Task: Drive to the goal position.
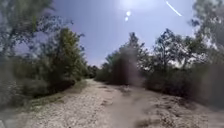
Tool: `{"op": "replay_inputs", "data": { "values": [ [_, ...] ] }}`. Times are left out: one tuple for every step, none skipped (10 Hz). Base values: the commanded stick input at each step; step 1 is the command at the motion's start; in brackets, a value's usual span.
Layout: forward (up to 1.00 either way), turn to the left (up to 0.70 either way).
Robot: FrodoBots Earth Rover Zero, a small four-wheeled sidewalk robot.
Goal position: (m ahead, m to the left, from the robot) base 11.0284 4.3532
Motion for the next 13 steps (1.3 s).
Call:
{"op": "replay_inputs", "data": {
  "values": [
    [0.70, 0.00],
    [0.70, 0.00],
    [0.70, 0.00],
    [0.70, 0.00],
    [0.70, 0.00],
    [0.70, 0.00],
    [0.70, 0.00],
    [0.70, 0.00],
    [0.70, 0.00],
    [0.70, 0.00],
    [0.70, 0.00],
    [0.70, 0.00],
    [0.70, 0.00]
  ]
}}
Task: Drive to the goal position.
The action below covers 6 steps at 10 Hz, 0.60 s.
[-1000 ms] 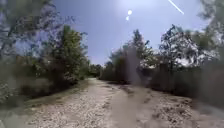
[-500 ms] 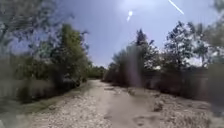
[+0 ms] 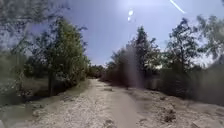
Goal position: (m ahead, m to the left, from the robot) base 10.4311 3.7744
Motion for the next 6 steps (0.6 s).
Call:
{"op": "replay_inputs", "data": {
  "values": [
    [0.70, 0.00],
    [0.70, 0.00],
    [0.70, 0.00],
    [0.70, 0.00],
    [0.70, 0.00],
    [0.70, 0.00]
  ]
}}
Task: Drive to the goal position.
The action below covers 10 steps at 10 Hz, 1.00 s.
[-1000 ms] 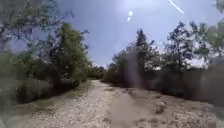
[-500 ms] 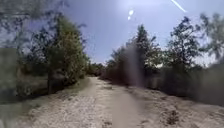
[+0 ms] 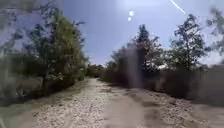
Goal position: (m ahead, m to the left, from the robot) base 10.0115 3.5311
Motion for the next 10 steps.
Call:
{"op": "replay_inputs", "data": {
  "values": [
    [0.70, 0.00],
    [0.70, 0.00],
    [0.70, 0.00],
    [0.70, 0.00],
    [0.70, 0.00],
    [0.70, 0.00],
    [0.70, 0.00],
    [0.70, 0.00],
    [0.70, 0.00],
    [0.70, 0.00]
  ]
}}
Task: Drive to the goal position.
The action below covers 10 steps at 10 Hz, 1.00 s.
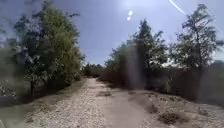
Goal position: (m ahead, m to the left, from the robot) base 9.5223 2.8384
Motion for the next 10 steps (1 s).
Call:
{"op": "replay_inputs", "data": {
  "values": [
    [0.70, 0.00],
    [0.70, 0.00],
    [0.70, 0.12],
    [0.70, 0.14],
    [0.70, 0.14],
    [0.70, 0.14],
    [0.70, 0.14],
    [0.70, 0.14],
    [0.70, 0.08],
    [0.70, 0.01]
  ]
}}
